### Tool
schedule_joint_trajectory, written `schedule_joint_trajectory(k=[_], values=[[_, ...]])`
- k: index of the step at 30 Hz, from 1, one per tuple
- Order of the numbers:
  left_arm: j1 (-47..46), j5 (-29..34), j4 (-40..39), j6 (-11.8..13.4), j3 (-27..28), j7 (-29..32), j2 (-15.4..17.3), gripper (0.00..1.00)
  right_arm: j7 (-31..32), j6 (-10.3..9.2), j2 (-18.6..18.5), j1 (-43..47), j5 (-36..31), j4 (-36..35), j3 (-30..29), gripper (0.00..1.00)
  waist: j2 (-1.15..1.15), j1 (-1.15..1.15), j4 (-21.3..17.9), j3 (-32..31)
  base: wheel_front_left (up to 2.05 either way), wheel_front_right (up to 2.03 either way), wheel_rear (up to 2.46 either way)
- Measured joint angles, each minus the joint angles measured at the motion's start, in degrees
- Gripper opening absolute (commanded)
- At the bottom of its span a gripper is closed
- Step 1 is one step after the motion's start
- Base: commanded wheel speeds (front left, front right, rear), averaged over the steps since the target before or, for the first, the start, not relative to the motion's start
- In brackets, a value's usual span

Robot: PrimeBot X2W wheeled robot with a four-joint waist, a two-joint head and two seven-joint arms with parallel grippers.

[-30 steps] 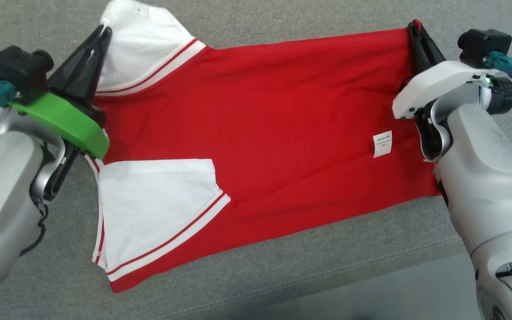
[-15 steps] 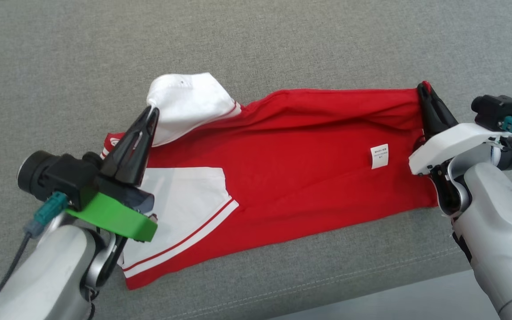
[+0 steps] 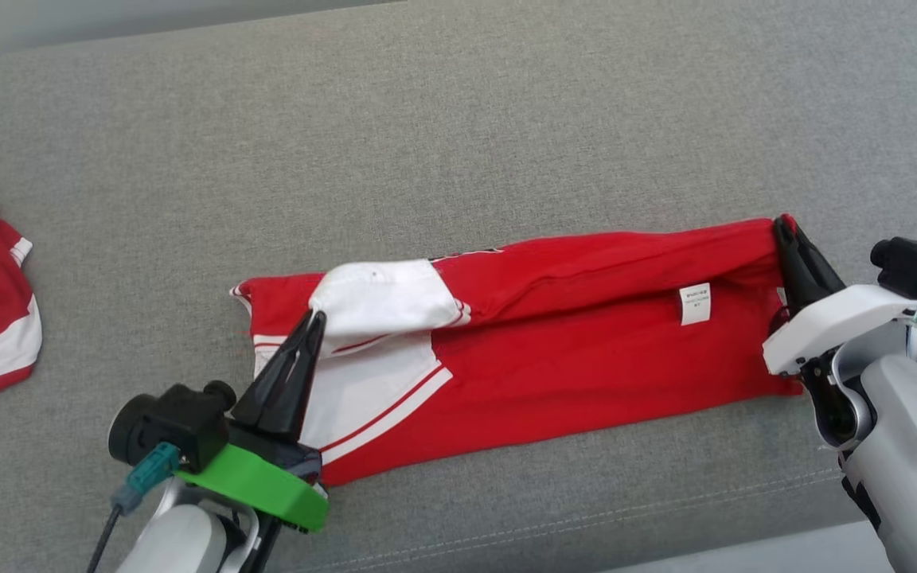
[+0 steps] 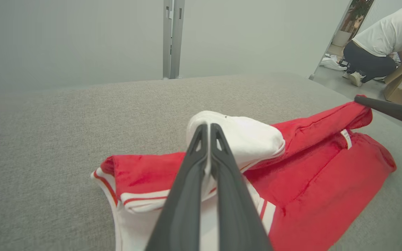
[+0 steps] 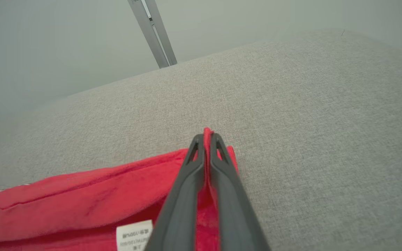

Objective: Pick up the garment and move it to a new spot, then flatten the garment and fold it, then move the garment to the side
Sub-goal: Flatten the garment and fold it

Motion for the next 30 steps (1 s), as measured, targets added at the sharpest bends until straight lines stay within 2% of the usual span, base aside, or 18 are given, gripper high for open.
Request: schedule_joint_trajectory(k=[6, 7, 8, 15, 24, 25, 26, 27, 30], values=[[2.0, 2.3, 4.9, -2.2, 2.3, 0.0, -3.9, 0.0, 0.0, 0.0, -0.9, 1.4, 1.4, 1.4, 2.4, 0.0, 0.0, 0.0, 0.7, -1.3, 0.0, 0.0, 0.0], [2.3, 2.3, 5.6, -2.6, 2.8, 0.0, -4.5, 0.0, 0.0, 0.0, -0.9, 1.7, 1.8, 2.0, 2.8, 0.38, 0.0, 0.0, 0.7, -1.4, 0.0, 0.0, 0.0], [2.5, 2.6, 6.2, -2.8, 3.0, 0.0, -5.1, 0.0, 0.0, 0.0, -1.0, 1.8, 1.7, 2.3, 2.8, 1.0, 0.0, 0.0, 0.7, -1.5, 0.0, 0.0, 0.0], [3.0, 5.0, 8.7, -4.1, 5.8, 0.0, -7.3, 0.0, 0.0, 0.0, -1.0, 1.6, 1.4, 1.8, 1.3, 1.0, 0.0, 0.0, 0.6, -2.2, 0.0, 0.0, 0.0], [4.8, 6.9, 10.4, -4.3, 7.4, 0.0, -9.2, 0.0, 0.0, 0.0, -0.4, 4.0, -0.8, -0.8, -2.6, 1.0, 0.0, 0.0, 0.8, -3.0, 0.0, 0.0, 0.0], [4.8, 7.2, 10.6, -4.3, 7.4, 0.0, -9.3, 0.24, 0.0, -0.01, -0.2, 4.2, -1.0, -0.9, -2.9, 1.0, 0.0, 0.0, 0.9, -3.1, 0.0, 0.0, 0.0], [4.9, 7.2, 10.7, -4.3, 7.4, 0.0, -9.5, 0.66, 0.0, 0.0, -0.1, 4.5, -1.0, -1.0, -3.2, 1.0, 0.0, 0.0, 1.0, -3.2, 0.0, 0.0, 0.0], [5.0, 7.3, 10.7, -4.3, 7.6, 0.0, -9.9, 1.0, 0.0, 0.0, 0.0, 4.7, -1.2, -1.1, -3.5, 1.0, 0.0, 0.0, 1.0, -3.3, 0.0, 0.0, 0.0], [6.0, 7.7, 10.7, -4.3, 7.6, 0.0, -10.5, 1.0, 0.0, -0.01, 0.2, 5.7, -1.6, -1.3, -4.3, 1.0, 0.0, 0.0, 1.3, -3.8, 0.0, 0.0, 0.0]])
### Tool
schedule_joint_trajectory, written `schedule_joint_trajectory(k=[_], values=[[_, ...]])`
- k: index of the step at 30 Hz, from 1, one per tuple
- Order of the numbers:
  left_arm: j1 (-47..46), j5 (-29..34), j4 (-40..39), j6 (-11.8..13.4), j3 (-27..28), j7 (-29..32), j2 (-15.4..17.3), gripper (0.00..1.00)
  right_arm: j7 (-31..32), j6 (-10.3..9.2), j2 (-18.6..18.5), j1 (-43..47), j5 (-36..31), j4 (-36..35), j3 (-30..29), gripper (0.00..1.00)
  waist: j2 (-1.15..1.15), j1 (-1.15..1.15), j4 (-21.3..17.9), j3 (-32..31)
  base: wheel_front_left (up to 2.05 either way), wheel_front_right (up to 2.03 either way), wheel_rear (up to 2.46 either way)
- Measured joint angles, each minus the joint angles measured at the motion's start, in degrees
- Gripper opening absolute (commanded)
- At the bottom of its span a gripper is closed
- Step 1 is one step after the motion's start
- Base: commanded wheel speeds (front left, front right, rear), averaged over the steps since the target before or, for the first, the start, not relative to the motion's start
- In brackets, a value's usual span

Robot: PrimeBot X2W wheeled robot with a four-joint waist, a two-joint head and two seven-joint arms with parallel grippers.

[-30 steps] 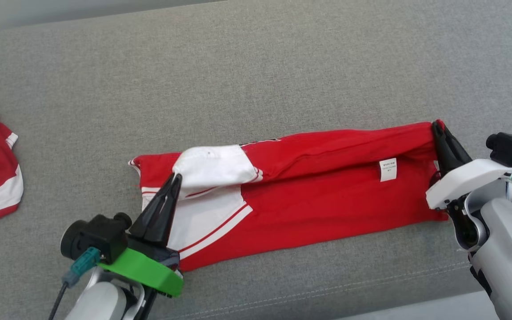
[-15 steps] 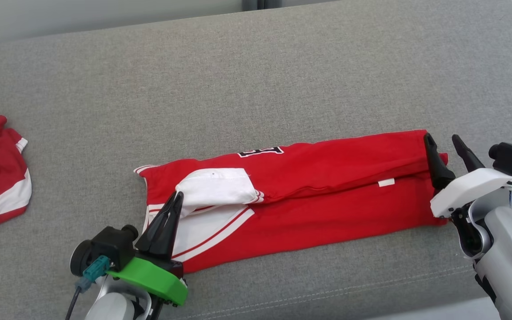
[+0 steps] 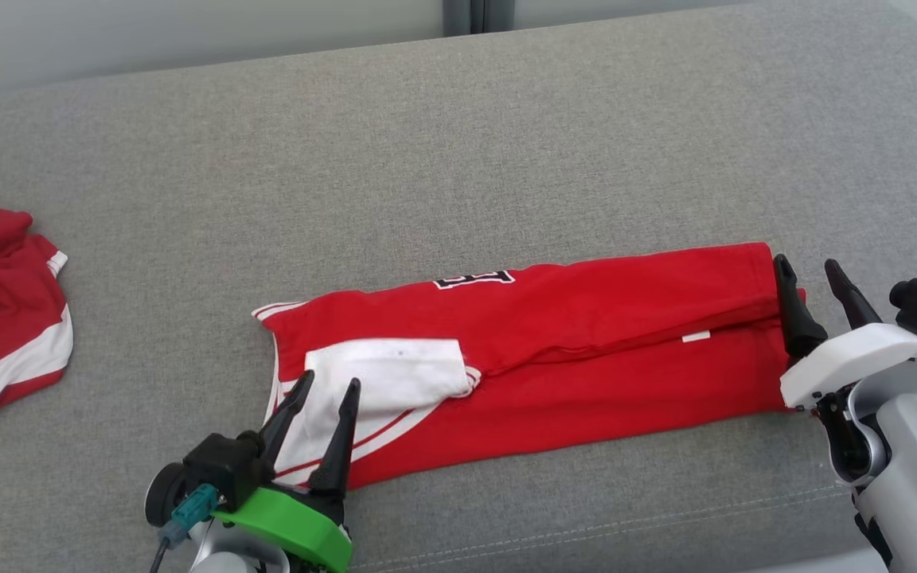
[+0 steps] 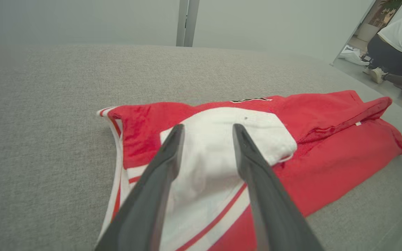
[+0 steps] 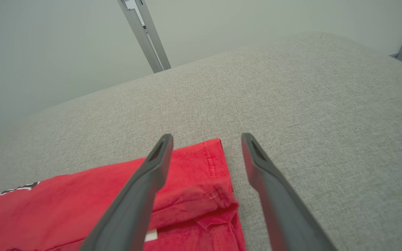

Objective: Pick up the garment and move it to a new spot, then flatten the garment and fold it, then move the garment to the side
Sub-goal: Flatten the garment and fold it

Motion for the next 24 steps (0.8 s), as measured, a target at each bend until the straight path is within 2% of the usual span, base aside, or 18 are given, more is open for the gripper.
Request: schedule_joint_trajectory(k=[5, 14, 24], values=[[1.7, 0.5, -1.3, 0.0, 1.3, 0.0, -1.5, 1.0, 0.0, 0.0, 0.3, 1.2, -0.5, 0.1, -1.1, 1.0, 0.0, 0.0, 0.6, -1.0, 0.0, 0.0, 0.0], [3.9, 2.9, -3.0, 0.0, 6.3, 0.0, -2.6, 1.0, 0.0, 0.0, 0.1, 1.9, -2.9, 5.8, -1.1, 1.0, 0.0, 0.0, 1.7, -3.0, 0.0, 0.0, 0.0], [7.2, 6.7, -5.9, 0.3, 15.4, 0.0, -5.1, 1.0, 0.3, 0.01, 1.3, -0.8, -3.9, 12.2, -1.1, 1.0, 0.0, 0.0, 3.1, -4.5, 0.0, 0.0, 0.0]])
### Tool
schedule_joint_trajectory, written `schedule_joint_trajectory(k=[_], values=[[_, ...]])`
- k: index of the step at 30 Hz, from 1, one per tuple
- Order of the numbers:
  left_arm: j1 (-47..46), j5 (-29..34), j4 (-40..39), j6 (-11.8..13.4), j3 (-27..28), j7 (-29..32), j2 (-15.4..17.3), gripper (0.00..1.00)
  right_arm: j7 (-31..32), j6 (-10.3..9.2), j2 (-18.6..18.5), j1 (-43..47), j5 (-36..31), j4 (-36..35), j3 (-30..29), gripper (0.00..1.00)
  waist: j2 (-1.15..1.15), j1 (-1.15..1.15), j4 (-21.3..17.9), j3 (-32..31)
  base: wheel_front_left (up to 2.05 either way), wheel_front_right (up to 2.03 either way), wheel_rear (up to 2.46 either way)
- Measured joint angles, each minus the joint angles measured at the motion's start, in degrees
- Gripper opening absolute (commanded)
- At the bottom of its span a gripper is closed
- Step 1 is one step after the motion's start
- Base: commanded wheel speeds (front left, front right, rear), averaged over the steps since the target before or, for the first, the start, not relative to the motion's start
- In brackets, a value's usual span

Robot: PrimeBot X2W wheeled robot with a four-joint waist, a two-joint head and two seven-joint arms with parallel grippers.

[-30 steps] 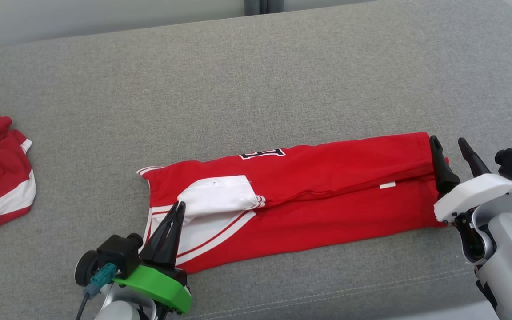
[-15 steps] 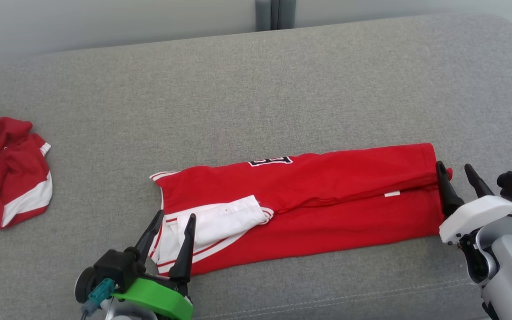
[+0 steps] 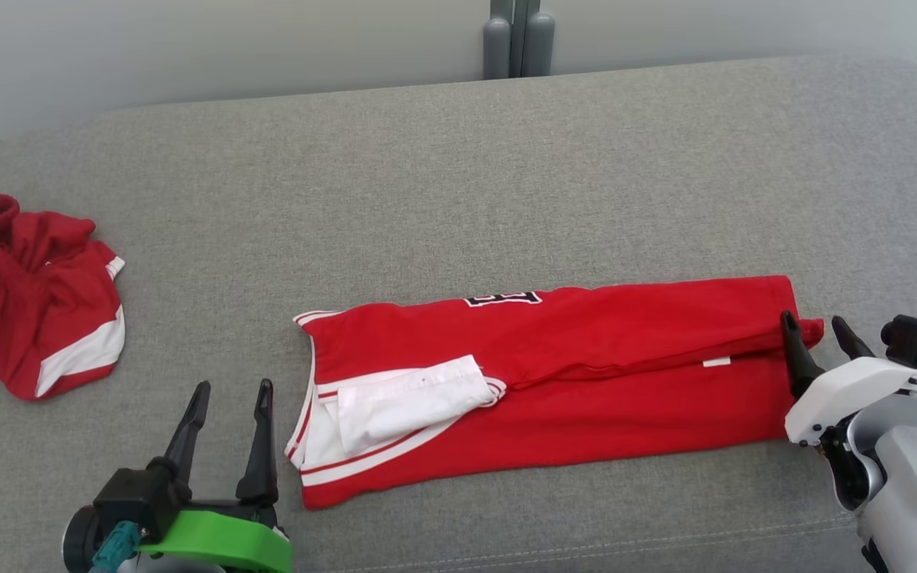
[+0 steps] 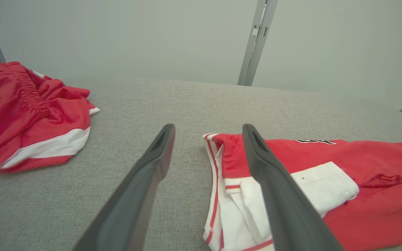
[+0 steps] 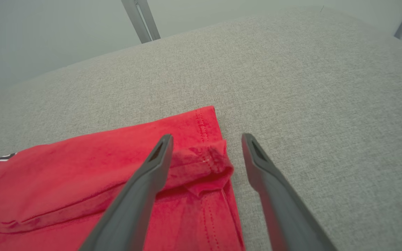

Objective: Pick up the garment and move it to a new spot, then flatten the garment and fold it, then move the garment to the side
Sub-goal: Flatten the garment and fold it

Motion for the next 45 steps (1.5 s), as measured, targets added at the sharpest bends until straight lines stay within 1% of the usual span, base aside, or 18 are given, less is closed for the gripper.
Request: schedule_joint_trajectory(k=[3, 13, 21, 22, 23, 24, 25, 30, 33, 36, 42, 45], values=[[0.1, 1.0, -0.5, 0.0, 1.7, 0.0, -0.4, 1.0, 0.1, 0.0, 0.1, -1.1, 0.0, 1.8, -0.1, 1.0, 0.0, 0.0, 0.6, 0.0, 0.0, 0.0, 0.0], [0.6, 2.6, -1.2, -0.1, 3.9, 0.0, -1.5, 1.0, 0.6, 0.0, 0.6, -4.2, -0.6, 10.8, -0.4, 1.0, 0.0, 0.0, 2.8, 0.6, 0.0, 0.0, 0.0], [0.6, 3.0, -1.2, -0.3, 4.1, 0.0, -1.8, 1.0, 2.7, 0.0, 2.1, -5.7, -0.3, 15.2, 0.6, 1.0, 0.0, 0.0, 3.1, 1.2, 0.0, 0.0, 0.0], [0.6, 3.0, -1.2, -0.3, 4.2, 0.0, -1.8, 1.0, 2.7, 0.0, 2.1, -5.8, -0.1, 15.3, 0.7, 0.78, 0.0, 0.0, 3.1, 1.3, 0.0, 0.0, 0.0], [0.6, 3.1, -1.2, -0.3, 4.2, 0.0, -1.8, 1.0, 2.7, 0.0, 2.1, -6.0, 0.1, 15.5, 0.9, 0.39, 0.0, 0.0, 3.1, 1.4, 0.0, 0.0, 0.0], [0.6, 3.1, -1.2, -0.3, 4.3, 0.0, -1.9, 1.0, 2.6, 0.0, 2.2, -6.1, 0.2, 15.5, 1.0, 0.12, 0.0, 0.0, 3.0, 1.4, 0.0, 0.0, 0.0], [0.6, 3.1, -1.2, -0.3, 4.4, 0.0, -1.9, 1.0, 2.6, 0.0, 2.2, -6.4, 0.2, 15.5, 1.2, 0.0, 0.0, 0.0, 3.0, 1.5, 0.0, 0.0, 0.0], [0.6, 3.2, -1.1, -0.3, 4.7, 0.0, -1.9, 1.0, 1.5, 0.01, 1.8, -6.8, 0.6, 15.4, 2.0, 0.0, 0.0, 0.0, 2.5, 1.7, 0.0, 0.0, 0.0], [0.6, 3.2, -1.1, -0.3, 5.0, 0.0, -1.9, 1.0, 1.0, 0.02, 1.0, -7.6, 0.5, 15.4, 2.3, 0.0, 0.0, 0.0, 2.2, 1.7, 0.0, 0.0, 0.0], [0.6, 3.2, -1.0, -0.3, 5.2, 0.0, -1.9, 1.0, 0.6, 0.02, -0.9, -8.4, 0.2, 15.6, 2.4, 0.0, 0.0, 0.0, 1.8, 1.8, 0.0, 0.0, 0.0], [0.5, 3.1, -0.9, -0.4, 5.3, 0.0, -2.0, 1.0, 0.0, 0.02, -6.2, -10.5, -1.3, 16.6, 1.5, 0.0, 0.0, 0.0, 0.9, 1.8, 0.0, 0.0, 0.0], [0.5, 3.0, -0.8, -0.4, 5.1, 0.0, -2.0, 1.0, 0.0, 0.01, -7.7, -11.2, -1.6, 16.6, 0.9, 0.0, 0.0, 0.0, 0.3, 1.7, 0.0, 0.0, 0.0]])
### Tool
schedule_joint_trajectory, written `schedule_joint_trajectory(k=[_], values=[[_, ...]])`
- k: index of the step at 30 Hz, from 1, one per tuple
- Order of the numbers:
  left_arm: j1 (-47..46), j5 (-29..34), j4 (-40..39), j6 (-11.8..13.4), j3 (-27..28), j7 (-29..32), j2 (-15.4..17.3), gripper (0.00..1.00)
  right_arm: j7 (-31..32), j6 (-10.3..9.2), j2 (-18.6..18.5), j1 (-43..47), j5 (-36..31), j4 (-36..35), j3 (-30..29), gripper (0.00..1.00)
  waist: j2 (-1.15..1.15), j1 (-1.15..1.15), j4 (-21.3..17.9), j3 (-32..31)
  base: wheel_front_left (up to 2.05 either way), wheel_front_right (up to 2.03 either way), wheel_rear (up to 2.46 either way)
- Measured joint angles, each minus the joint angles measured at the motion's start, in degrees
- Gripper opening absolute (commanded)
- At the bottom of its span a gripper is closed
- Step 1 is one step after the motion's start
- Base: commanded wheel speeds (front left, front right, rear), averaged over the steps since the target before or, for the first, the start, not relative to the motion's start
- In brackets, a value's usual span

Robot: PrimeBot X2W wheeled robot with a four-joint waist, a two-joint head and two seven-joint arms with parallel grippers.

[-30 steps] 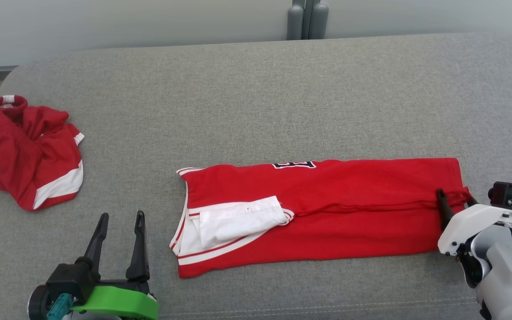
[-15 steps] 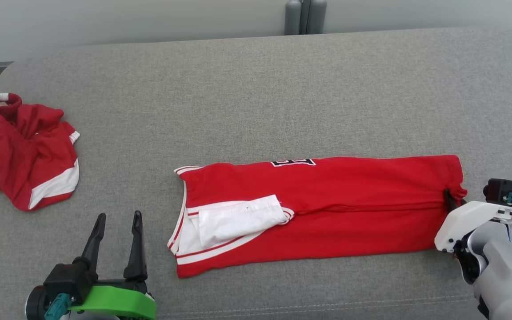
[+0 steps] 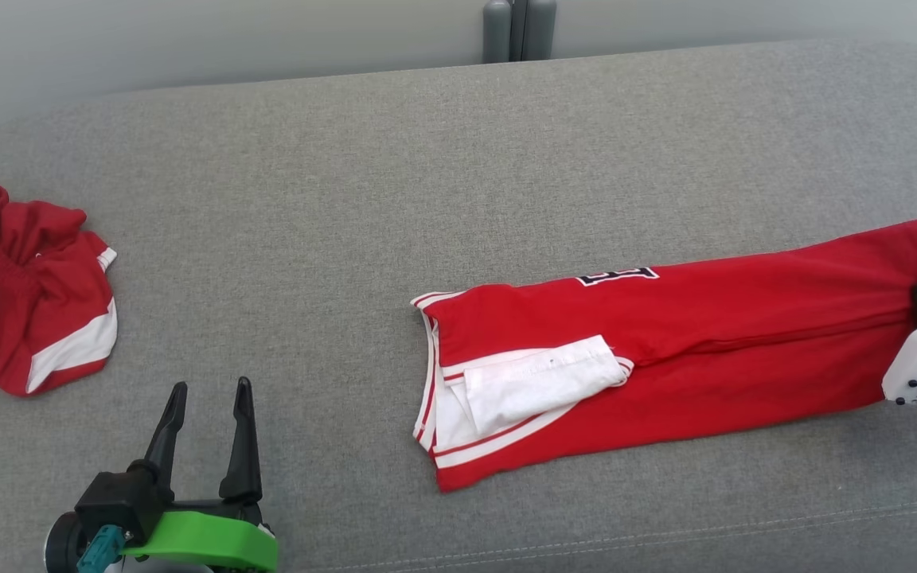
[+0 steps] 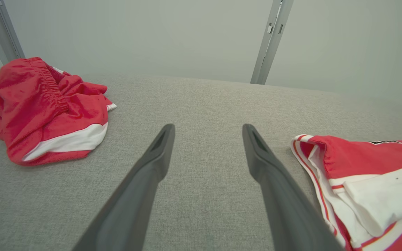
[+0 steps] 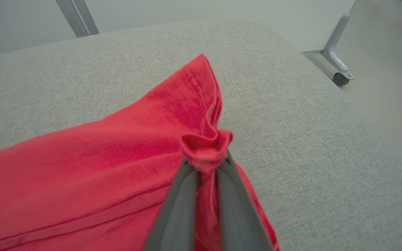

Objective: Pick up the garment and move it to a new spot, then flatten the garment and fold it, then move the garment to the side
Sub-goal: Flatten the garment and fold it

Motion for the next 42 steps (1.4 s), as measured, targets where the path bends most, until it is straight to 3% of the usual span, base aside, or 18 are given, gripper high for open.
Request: schedule_joint_trajectory(k=[5, 9, 18, 25, 34, 42], values=[[0.1, -0.3, 0.1, 0.0, 0.1, 0.0, 0.0, 1.0, -0.1, 0.0, 1.2, -0.2, 1.9, -2.9, -0.3, 0.0, 0.0, 0.0, -1.1, -0.5, 0.0, 0.0, 0.0], [0.2, -0.5, 0.3, 0.0, 0.3, 0.0, 0.0, 1.0, 4.0, -0.02, 4.4, 1.3, 9.5, -12.7, 2.4, 0.0, 0.0, 0.0, -2.3, -1.2, 0.0, 0.0, 0.0], [0.3, -0.7, 0.5, 0.0, 0.2, 0.0, -0.1, 1.0, 12.6, -0.05, 2.5, 8.3, 24.4, -33.6, 7.6, 0.0, 0.0, 0.0, -2.9, -2.9, 0.0, 0.0, 0.0], [0.9, -1.2, 0.4, 0.3, 0.5, 0.0, -0.1, 1.0, 16.3, -0.07, 2.8, 13.8, 32.5, -45.8, 10.7, 0.0, 0.0, 0.0, -1.4, -3.6, 0.0, 0.0, 0.0], [1.0, -1.1, 0.6, 0.3, 0.6, 0.0, -0.1, 1.0, 17.5, -0.07, 6.5, 15.1, 33.4, -50.7, 15.2, 0.0, 0.0, 0.0, 0.5, -4.0, 0.0, 0.0, 0.0], [0.8, -1.2, 1.0, 0.6, -0.9, 0.0, -0.1, 1.0, 17.5, -0.07, 11.6, 14.3, 31.4, -48.5, 19.2, 0.0, 0.0, 0.0, 2.7, -4.0, 0.0, 0.0, 0.0]])
